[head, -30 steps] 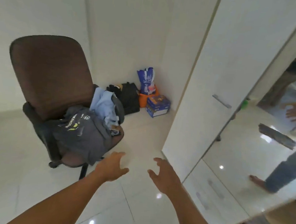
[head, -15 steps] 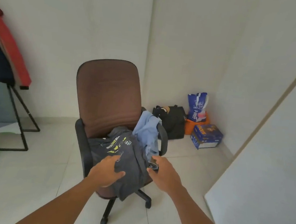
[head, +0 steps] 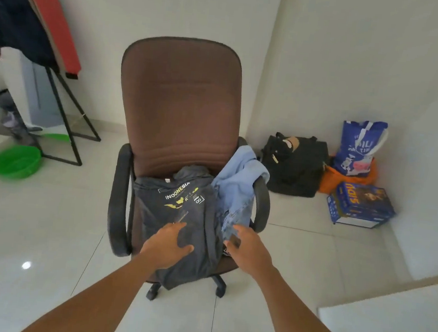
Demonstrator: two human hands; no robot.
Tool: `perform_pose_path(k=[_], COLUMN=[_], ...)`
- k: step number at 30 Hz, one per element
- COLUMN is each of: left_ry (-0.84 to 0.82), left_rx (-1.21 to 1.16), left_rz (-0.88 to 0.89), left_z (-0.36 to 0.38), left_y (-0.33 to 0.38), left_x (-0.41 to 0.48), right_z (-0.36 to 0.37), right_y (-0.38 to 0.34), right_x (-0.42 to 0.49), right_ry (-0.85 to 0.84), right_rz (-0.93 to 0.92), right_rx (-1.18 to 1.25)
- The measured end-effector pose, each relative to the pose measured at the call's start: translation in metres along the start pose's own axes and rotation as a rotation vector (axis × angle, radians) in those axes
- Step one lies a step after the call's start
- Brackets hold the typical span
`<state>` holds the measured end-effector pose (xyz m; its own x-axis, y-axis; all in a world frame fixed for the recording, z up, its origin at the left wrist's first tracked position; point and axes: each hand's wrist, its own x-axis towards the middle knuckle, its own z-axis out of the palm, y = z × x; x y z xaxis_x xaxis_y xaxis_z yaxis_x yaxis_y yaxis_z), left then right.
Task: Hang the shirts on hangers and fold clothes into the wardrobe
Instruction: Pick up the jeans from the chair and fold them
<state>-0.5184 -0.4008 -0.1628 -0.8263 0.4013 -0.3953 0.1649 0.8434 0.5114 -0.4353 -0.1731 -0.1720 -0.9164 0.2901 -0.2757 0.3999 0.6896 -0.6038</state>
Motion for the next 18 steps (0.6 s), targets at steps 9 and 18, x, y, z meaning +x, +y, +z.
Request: perform_pose_path(k=[9,18], left_ry=[-0.039,-0.113], left_rx=[-0.098,-0.193], left_rz=[-0.195,-0.264], left_z=[0.013,0.025], left_y=[-0.009,-0.009], left_x=[0.054,0.147], right_z=[0.003,0.002], right_y=[0.013,0.025], right_x=[0.093,0.182], right_ry=[-0.192,-0.295], right_rz=[-0.021,0.015], right_rx=[-0.047,-0.127])
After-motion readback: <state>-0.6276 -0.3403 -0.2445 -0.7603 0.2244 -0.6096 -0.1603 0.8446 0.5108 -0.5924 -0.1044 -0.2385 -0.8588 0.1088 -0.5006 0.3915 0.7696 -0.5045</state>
